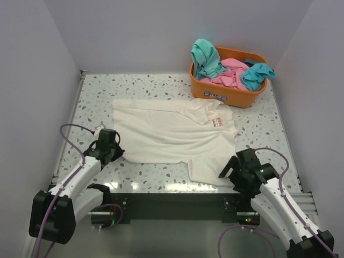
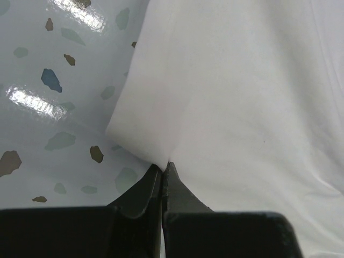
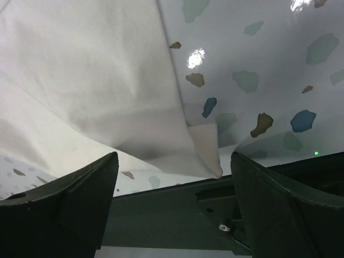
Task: Fold and stack the t-shirts
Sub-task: Flatten the tshirt out
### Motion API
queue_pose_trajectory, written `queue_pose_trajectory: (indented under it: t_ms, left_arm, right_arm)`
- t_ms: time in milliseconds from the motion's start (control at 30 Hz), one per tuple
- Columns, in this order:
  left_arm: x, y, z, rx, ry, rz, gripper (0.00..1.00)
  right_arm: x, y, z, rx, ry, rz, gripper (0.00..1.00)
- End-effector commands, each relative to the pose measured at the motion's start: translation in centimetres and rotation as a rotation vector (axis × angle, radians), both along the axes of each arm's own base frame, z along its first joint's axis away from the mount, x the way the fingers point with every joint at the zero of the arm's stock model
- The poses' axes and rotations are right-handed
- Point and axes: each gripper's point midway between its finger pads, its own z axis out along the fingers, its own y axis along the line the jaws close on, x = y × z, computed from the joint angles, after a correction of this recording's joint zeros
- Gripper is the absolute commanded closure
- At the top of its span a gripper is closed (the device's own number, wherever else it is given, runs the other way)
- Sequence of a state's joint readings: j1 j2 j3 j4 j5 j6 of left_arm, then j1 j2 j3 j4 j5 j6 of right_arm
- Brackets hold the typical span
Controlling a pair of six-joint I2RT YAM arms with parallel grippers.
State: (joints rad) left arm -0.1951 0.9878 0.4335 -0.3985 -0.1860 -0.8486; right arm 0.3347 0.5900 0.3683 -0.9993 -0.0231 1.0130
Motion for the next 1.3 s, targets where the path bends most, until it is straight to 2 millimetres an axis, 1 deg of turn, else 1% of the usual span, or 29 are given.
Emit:
queue_pose_trajectory:
  t_ms: [0,100,133,167,200,267,400,433,467,500,533,567,667,700,767,800,867,900,933,967,1000,1033,1067,1100,1133,1167,1200,1233,1267]
  left_arm:
    - [0.5,0.0,1.1,0.006,-0.033,-0.013,1.00]
    - [0.4,0.1,1.1,0.005,-0.038,-0.006,1.00]
    - [0.4,0.1,1.1,0.007,-0.040,-0.005,1.00]
    - [0.4,0.1,1.1,0.005,-0.038,-0.006,1.00]
    - [0.4,0.1,1.0,0.007,-0.034,-0.007,1.00]
    - [0.4,0.0,0.9,0.008,-0.030,-0.010,1.00]
    - [0.5,0.0,0.8,0.007,-0.023,-0.015,1.00]
    - [0.5,-0.2,0.9,0.004,-0.024,-0.020,1.00]
    - [0.5,-0.2,1.0,0.001,-0.030,-0.021,1.00]
    - [0.5,-0.1,1.0,0.003,-0.030,-0.019,1.00]
    - [0.5,-0.1,1.2,0.004,-0.033,-0.020,1.00]
    - [0.6,-0.1,1.6,0.007,-0.039,-0.019,1.00]
    - [1.0,0.1,3.5,0.018,-0.074,-0.026,1.00]
    - [1.1,0.0,4.1,0.019,-0.086,-0.031,1.00]
    - [1.9,-0.2,7.0,0.020,-0.159,-0.061,1.00]
    - [1.8,-0.3,8.0,0.016,-0.171,-0.068,1.00]
    - [2.6,-0.5,12.5,0.006,-0.286,-0.082,1.00]
    - [2.4,-0.4,13.9,0.005,-0.309,-0.082,1.00]
    - [2.9,-0.4,17.2,-0.001,-0.385,-0.081,1.00]
    - [2.6,-0.3,19.3,-0.005,-0.438,-0.084,1.00]
    - [2.4,-0.4,21.2,-0.010,-0.480,-0.091,1.00]
    - [2.4,-0.3,25.0,-0.016,-0.566,-0.091,1.00]
    - [1.9,-0.3,26.7,-0.016,-0.595,-0.096,1.00]
    - [1.6,-0.4,28.6,-0.022,-0.632,-0.109,1.00]
    - [1.0,-0.3,32.5,-0.027,-0.712,-0.110,1.00]
    - [0.5,-0.2,34.1,-0.028,-0.739,-0.116,1.00]
    - [0.0,-0.6,36.0,-0.043,-0.778,-0.139,1.00]
    - [-1.1,-0.7,39.8,-0.053,-0.861,-0.155,1.00]
    - [-1.7,-0.8,41.5,-0.060,-0.898,-0.168,1.00]
  right_arm:
    - [-1.5,0.0,1.0,0.004,0.068,0.023,0.11]
    - [-1.4,0.5,0.5,0.025,0.078,0.033,0.16]
    - [-0.5,1.2,0.4,0.061,0.043,0.027,0.21]
    - [-0.5,2.0,0.3,0.106,0.046,0.031,0.25]
    - [-0.5,2.2,-0.3,0.115,0.048,0.028,0.27]
    - [0.2,2.2,-0.7,0.109,0.027,0.029,0.34]
    - [1.7,2.4,-0.7,0.102,-0.023,0.042,0.51]
    - [2.5,2.2,-0.5,0.086,-0.056,0.036,0.66]
    - [3.0,2.1,-0.5,0.079,-0.075,0.035,0.74]
    - [3.5,2.3,-0.3,0.085,-0.097,0.032,0.92]
    - [4.5,2.7,0.2,0.105,-0.140,0.028,1.00]
    - [5.0,2.8,0.6,0.111,-0.163,0.030,1.00]
    - [7.1,2.8,3.6,0.098,-0.269,0.050,1.00]
    - [8.4,2.9,6.4,0.095,-0.348,0.055,1.00]
    - [9.6,2.1,9.4,0.047,-0.442,0.064,1.00]
    - [10.7,2.1,12.9,0.050,-0.537,0.061,1.00]
    - [11.7,1.2,16.7,0.012,-0.652,0.050,1.00]
    - [12.2,1.1,20.2,0.019,-0.735,0.038,1.00]
    - [12.4,0.9,22.2,0.021,-0.791,0.028,1.00]
    - [12.5,0.7,24.0,0.026,-0.843,0.024,1.00]
    - [12.6,0.2,27.0,0.023,-0.926,-0.005,1.00]
    - [12.7,0.0,29.3,0.034,-0.992,-0.021,1.00]
    - [12.5,-0.3,31.0,0.031,-1.037,-0.020,1.00]
    - [11.9,-0.9,34.5,0.035,-1.117,-0.042,1.00]
    - [11.5,-1.2,36.3,0.028,-1.161,-0.041,1.00]
    - [10.3,-1.8,39.8,0.044,-1.248,-0.060,1.00]
    - [9.6,-2.3,41.8,0.044,-1.301,-0.075,1.00]
    - [8.8,-3.0,43.6,0.033,-1.352,-0.089,1.00]
    - [7.1,-3.8,47.0,0.043,-1.437,-0.111,1.00]
